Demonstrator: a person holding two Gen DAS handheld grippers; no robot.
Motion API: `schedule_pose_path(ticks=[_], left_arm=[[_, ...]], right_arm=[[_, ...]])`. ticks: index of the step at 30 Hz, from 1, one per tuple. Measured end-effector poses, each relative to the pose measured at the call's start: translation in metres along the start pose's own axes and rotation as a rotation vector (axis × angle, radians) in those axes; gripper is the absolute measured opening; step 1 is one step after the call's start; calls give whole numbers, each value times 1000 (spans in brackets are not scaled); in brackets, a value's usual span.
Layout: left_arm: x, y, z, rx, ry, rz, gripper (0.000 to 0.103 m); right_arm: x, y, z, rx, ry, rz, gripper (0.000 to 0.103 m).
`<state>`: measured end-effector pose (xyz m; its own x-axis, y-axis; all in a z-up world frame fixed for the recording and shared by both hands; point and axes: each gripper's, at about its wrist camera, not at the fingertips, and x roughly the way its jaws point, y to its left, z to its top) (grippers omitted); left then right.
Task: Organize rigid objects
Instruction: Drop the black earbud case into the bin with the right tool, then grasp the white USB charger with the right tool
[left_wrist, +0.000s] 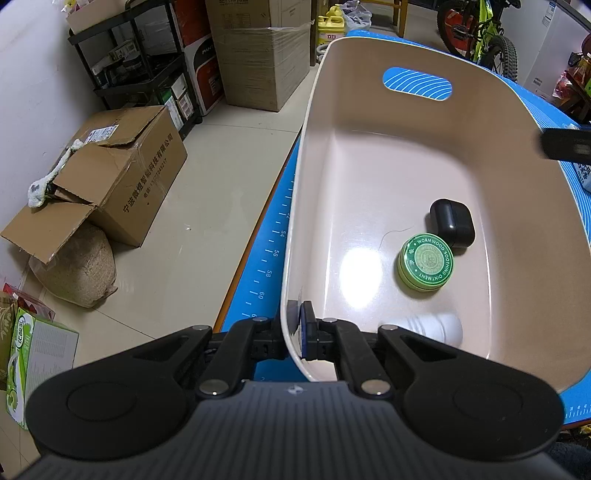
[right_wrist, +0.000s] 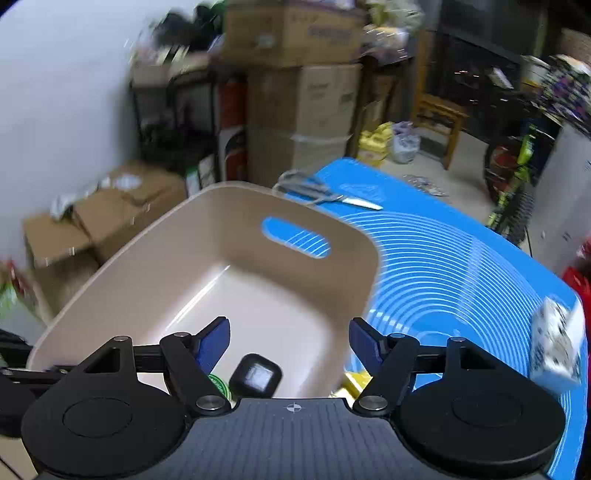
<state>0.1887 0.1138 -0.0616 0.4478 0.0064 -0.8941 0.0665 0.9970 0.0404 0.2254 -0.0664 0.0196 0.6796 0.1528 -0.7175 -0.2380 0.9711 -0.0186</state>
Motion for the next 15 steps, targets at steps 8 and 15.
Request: schedule_pose_path(ticks=[8,15], left_arm=[[0,0,0,0,0,1,8],[0,0,0,3,0,0,8]], right_arm=[[-28,-50,-49,64,21,-76,82],[10,-70,-112,94,218,-113,81]])
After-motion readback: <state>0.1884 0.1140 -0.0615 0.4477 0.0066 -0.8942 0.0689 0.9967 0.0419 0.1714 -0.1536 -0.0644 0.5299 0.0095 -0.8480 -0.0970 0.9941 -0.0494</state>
